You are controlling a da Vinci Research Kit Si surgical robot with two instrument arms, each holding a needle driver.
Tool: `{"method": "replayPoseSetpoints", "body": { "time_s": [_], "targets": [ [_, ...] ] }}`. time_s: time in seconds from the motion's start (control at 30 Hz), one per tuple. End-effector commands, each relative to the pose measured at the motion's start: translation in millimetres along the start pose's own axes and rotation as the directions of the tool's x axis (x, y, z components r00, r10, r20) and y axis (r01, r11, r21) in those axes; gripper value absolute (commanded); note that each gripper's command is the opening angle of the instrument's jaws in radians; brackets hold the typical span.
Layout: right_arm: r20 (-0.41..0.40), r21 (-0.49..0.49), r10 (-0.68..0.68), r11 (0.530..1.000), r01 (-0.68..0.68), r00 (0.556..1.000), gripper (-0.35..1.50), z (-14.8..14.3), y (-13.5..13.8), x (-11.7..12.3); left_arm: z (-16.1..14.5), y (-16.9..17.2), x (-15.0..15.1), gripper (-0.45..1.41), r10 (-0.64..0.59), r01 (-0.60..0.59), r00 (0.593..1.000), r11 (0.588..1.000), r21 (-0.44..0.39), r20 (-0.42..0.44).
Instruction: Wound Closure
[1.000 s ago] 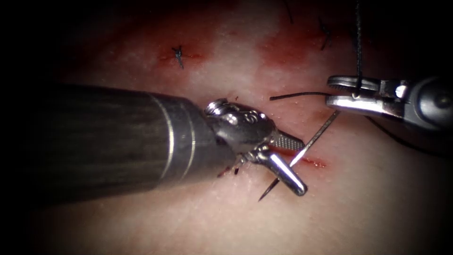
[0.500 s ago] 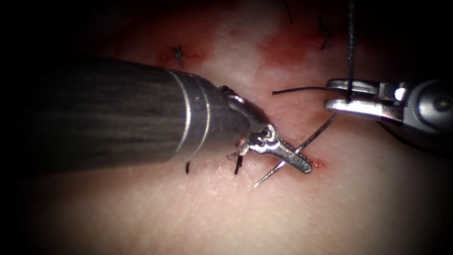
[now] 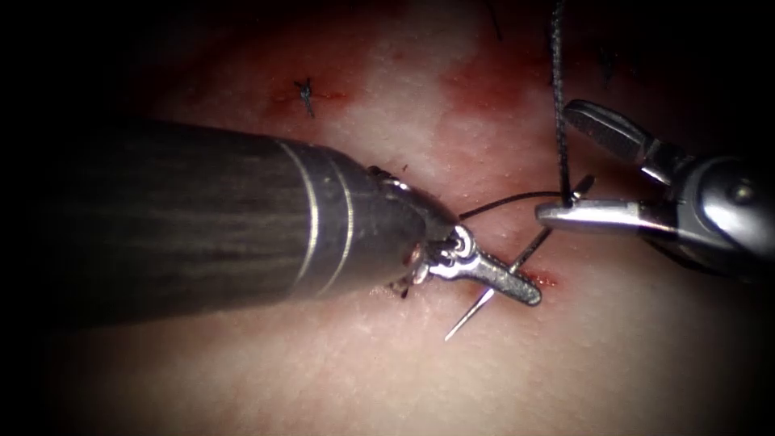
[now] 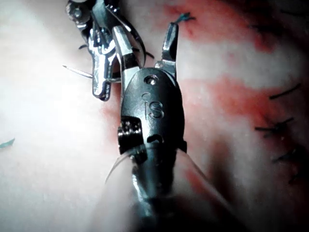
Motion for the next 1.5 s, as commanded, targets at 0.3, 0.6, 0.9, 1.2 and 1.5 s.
{"method": "replayPoseSetpoints", "body": {
  "time_s": [0.3, 0.6, 0.9, 1.2, 1.5],
  "targets": [
    [0.039, -0.205, 0.072, 0.977, -0.063, 0.997, 0.73, 0.5, -2.7, -1.8, 0.3, -0.5, 0.0, -0.45, -0.003, 0.001, 0.996, 1.000, -0.015, -0.087],
    [0.082, -0.309, 0.097, 0.949, -0.067, 0.992, 0.74, 0.5, -2.7, -2.1, 0.2, -0.5, -0.3, -0.45, -0.003, 0.002, 0.996, 1.000, -0.011, -0.090],
    [0.082, -0.341, 0.115, 0.937, -0.080, 0.990, 0.36, 1.0, -2.5, -2.1, 0.3, -0.6, -0.7, -0.45, -0.002, 0.001, 0.996, 1.000, -0.006, -0.092],
    [0.126, -0.335, 0.117, 0.940, -0.069, 0.985, -0.35, 1.7, -3.1, -2.6, 0.3, -0.3, -0.9, -0.45, -0.003, 0.002, 0.996, 1.000, -0.006, -0.092],
    [0.199, -0.304, 0.079, 0.953, -0.016, 0.977, -0.35, 1.5, -2.6, -3.3, 0.1, 0.0, -1.4, 0.47, 0.073, -0.073, 0.993, 0.997, 0.010, -0.087]
  ]
}}
